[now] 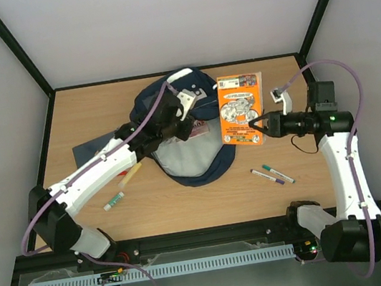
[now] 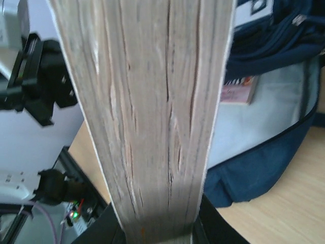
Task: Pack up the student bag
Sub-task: Place the book in the student bag.
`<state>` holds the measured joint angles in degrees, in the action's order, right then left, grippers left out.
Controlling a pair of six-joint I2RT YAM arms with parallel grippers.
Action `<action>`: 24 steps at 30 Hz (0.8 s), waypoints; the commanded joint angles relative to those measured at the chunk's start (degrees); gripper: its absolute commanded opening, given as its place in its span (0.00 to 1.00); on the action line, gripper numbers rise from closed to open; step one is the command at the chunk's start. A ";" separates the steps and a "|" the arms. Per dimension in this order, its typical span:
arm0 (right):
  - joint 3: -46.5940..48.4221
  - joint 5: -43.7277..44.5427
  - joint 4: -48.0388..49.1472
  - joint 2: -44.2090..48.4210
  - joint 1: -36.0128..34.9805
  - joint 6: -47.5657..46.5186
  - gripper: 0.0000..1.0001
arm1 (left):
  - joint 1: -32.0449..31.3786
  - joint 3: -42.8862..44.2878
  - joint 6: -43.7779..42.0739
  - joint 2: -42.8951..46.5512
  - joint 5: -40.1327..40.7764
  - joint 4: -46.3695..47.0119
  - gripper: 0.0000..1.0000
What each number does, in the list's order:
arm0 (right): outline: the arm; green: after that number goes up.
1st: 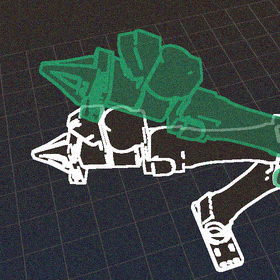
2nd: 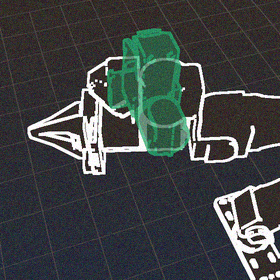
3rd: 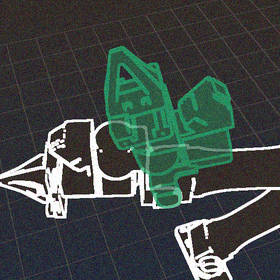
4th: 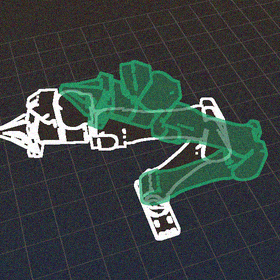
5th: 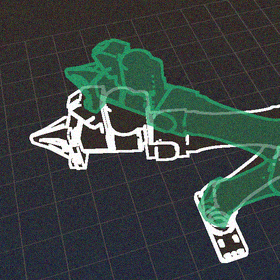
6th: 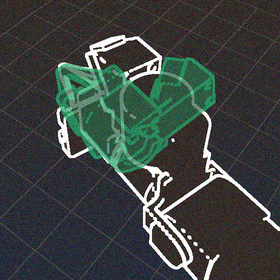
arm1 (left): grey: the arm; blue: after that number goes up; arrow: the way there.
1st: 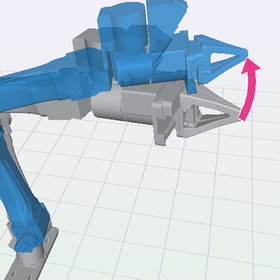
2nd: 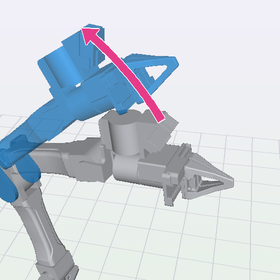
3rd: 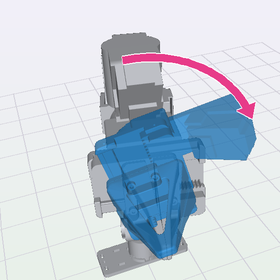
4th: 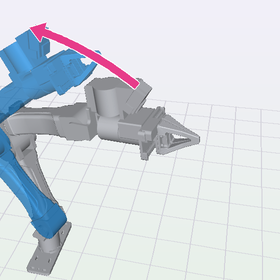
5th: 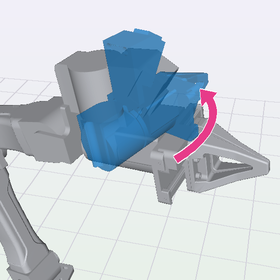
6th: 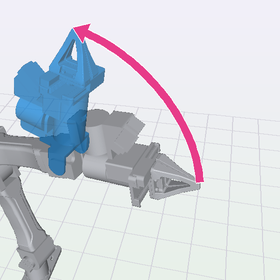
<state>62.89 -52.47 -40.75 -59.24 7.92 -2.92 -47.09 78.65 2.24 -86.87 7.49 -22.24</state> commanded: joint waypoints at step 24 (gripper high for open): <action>0.11 -11.02 -15.25 -12.37 -11.24 -6.92 0.01 | 10.88 9.05 14.63 -7.40 -11.18 11.31 0.03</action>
<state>62.19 -58.96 -54.15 -68.36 -2.09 -9.10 -38.09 84.20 13.63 -93.45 -3.14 -17.08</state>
